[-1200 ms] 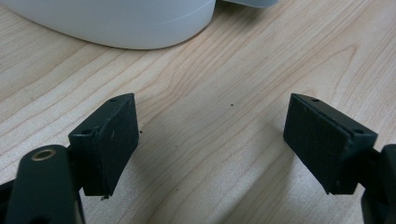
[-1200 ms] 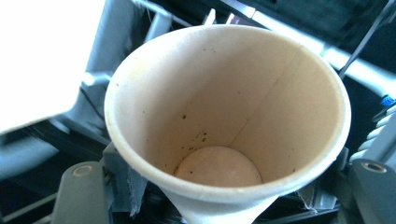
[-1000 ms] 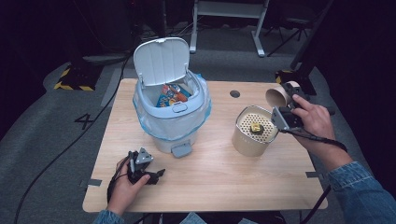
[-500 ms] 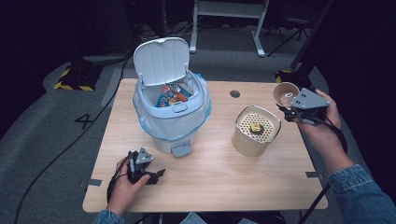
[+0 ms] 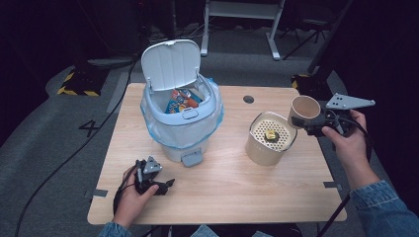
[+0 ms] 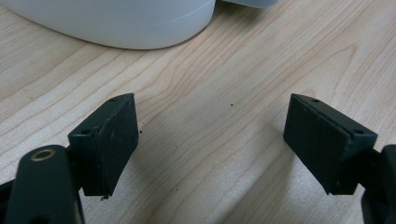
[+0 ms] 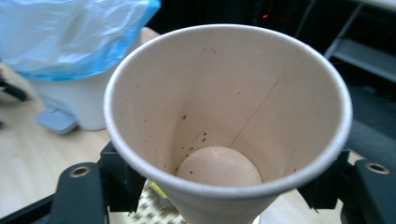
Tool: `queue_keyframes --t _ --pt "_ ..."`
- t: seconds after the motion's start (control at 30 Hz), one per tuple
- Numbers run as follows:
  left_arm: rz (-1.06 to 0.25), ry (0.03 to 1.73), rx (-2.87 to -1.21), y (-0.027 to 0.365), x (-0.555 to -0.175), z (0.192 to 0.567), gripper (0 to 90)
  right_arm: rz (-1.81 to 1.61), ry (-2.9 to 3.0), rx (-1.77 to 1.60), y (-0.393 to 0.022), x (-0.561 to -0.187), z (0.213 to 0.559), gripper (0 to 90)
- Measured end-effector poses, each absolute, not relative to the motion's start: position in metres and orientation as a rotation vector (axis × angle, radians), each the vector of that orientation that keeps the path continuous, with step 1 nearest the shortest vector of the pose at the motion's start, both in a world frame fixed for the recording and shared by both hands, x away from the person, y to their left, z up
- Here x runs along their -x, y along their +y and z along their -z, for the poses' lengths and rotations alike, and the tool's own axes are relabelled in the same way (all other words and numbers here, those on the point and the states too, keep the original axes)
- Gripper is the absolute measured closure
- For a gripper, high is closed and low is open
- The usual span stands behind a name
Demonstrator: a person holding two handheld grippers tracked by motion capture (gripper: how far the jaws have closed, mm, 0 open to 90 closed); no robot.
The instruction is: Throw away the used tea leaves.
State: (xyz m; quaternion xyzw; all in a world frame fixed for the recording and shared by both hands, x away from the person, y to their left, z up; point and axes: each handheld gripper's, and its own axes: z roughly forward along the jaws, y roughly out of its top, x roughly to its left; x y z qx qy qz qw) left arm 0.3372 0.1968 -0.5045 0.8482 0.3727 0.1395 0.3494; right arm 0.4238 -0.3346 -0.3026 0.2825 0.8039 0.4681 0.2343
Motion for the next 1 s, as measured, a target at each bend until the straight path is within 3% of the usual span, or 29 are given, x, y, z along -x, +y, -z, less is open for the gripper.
queue_keyframes --t 0.53,1.0 --pt "-0.362 0.966 -2.198 0.197 -0.337 0.505 18.4 -1.331 2.327 -0.668 -0.321 -0.381 0.321 30.0" --pt "-0.362 0.967 -2.198 0.197 -0.337 0.504 18.3 -1.406 2.367 -0.586 -0.299 -0.393 0.311 29.8"
